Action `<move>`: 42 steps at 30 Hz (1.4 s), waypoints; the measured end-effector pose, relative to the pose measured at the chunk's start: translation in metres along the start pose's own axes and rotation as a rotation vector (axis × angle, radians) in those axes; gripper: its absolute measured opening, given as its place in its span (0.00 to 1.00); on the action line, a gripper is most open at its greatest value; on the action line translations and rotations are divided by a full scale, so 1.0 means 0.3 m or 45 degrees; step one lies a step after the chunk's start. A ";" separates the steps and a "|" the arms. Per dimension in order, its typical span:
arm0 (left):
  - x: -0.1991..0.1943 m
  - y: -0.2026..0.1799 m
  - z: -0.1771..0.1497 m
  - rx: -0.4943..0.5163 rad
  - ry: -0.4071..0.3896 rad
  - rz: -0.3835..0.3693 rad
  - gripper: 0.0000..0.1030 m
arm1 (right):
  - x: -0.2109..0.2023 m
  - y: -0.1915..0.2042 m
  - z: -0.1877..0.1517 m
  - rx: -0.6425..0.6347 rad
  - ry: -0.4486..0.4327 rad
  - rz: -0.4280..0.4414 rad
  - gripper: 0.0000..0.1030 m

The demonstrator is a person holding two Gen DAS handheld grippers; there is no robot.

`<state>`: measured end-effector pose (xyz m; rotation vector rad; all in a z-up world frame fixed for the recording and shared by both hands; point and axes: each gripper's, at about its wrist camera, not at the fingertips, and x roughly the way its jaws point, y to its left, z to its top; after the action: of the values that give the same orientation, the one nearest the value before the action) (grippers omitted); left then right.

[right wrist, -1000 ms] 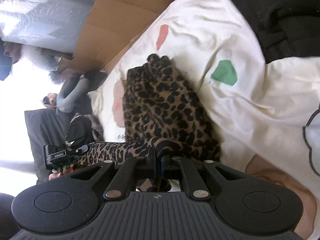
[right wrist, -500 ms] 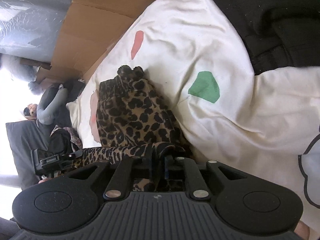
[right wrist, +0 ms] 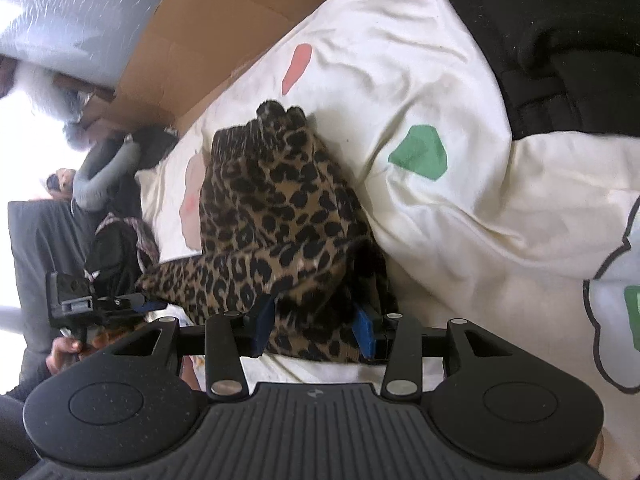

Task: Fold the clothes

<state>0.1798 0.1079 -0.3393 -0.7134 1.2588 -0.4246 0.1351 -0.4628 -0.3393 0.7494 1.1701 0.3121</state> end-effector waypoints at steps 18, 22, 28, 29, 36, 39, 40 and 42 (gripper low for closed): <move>0.074 -0.052 -0.111 0.176 0.246 0.114 0.57 | 0.058 0.071 -0.069 -0.230 0.189 -0.072 0.47; 0.091 -0.057 -0.133 0.208 0.283 0.137 0.57 | 0.068 0.072 -0.075 -0.242 0.200 -0.095 0.47; 0.096 -0.047 -0.156 0.213 0.294 0.156 0.56 | 0.064 0.072 -0.082 -0.255 0.198 -0.092 0.47; 0.101 -0.049 -0.159 0.219 0.300 0.156 0.56 | 0.066 0.074 -0.084 -0.260 0.205 -0.090 0.47; 0.133 -0.049 -0.162 0.268 0.283 0.208 0.54 | 0.087 0.092 -0.093 -0.307 0.214 -0.101 0.47; 0.124 -0.049 -0.128 0.281 0.226 0.232 0.53 | 0.078 0.109 -0.080 -0.331 0.183 -0.103 0.47; 0.116 -0.052 -0.116 0.290 0.205 0.235 0.53 | 0.072 0.116 -0.073 -0.341 0.171 -0.104 0.47; 0.103 -0.060 -0.092 0.307 0.165 0.237 0.52 | 0.057 0.130 -0.060 -0.362 0.144 -0.111 0.47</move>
<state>0.1634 0.0681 -0.3526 -0.3659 1.3549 -0.4655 0.1312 -0.4181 -0.3287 0.4356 1.2294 0.4419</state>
